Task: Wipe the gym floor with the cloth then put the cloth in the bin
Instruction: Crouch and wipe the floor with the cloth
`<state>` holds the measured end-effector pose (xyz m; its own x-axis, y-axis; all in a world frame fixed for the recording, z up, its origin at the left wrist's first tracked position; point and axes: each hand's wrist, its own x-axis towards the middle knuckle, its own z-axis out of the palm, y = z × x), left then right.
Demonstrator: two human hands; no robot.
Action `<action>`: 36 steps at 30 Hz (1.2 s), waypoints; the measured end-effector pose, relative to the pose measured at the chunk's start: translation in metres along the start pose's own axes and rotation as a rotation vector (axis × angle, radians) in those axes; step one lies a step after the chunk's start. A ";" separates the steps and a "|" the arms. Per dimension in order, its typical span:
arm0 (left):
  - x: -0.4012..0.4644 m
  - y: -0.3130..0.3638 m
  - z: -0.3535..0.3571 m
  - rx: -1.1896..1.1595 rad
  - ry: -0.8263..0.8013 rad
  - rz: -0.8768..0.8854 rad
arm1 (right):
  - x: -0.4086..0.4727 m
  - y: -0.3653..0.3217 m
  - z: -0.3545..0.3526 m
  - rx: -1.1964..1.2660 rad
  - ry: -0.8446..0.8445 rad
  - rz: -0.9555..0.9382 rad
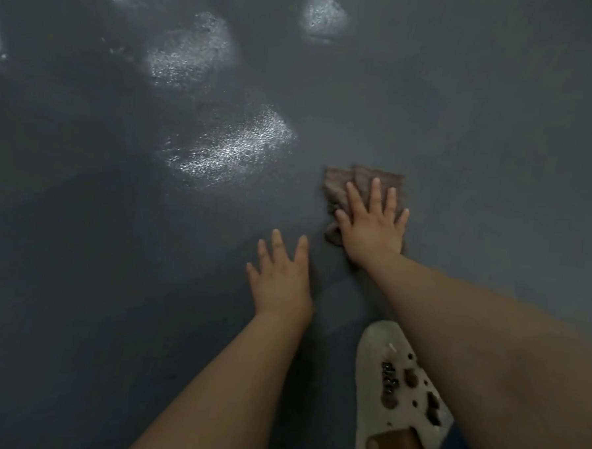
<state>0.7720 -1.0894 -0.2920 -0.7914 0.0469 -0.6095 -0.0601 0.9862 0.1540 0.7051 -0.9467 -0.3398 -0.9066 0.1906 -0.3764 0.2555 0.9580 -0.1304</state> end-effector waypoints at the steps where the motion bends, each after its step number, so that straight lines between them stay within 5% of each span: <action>1: 0.003 0.004 0.000 0.008 -0.028 0.008 | 0.000 0.006 -0.002 0.045 -0.004 0.098; 4: 0.009 0.010 0.002 0.018 -0.094 -0.001 | -0.013 0.003 0.003 0.037 0.005 0.147; 12: 0.012 0.016 0.000 0.053 -0.136 -0.001 | 0.013 0.016 -0.006 -0.124 -0.001 -0.187; 15: 0.011 0.014 -0.001 0.050 -0.150 0.013 | 0.043 0.030 -0.021 -0.106 -0.014 -0.112; 21: 0.011 0.016 -0.003 0.051 -0.173 0.018 | 0.043 0.043 -0.019 0.104 0.066 0.377; 30: 0.013 0.012 0.000 0.039 -0.184 0.031 | 0.085 0.056 -0.051 -0.029 -0.046 0.033; 36: 0.013 0.012 -0.002 0.062 -0.186 0.039 | 0.099 0.066 -0.057 0.024 -0.049 0.130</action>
<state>0.7599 -1.0770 -0.2960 -0.6657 0.1082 -0.7384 0.0108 0.9907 0.1355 0.6126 -0.8523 -0.3333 -0.8482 0.3013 -0.4356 0.3779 0.9205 -0.0993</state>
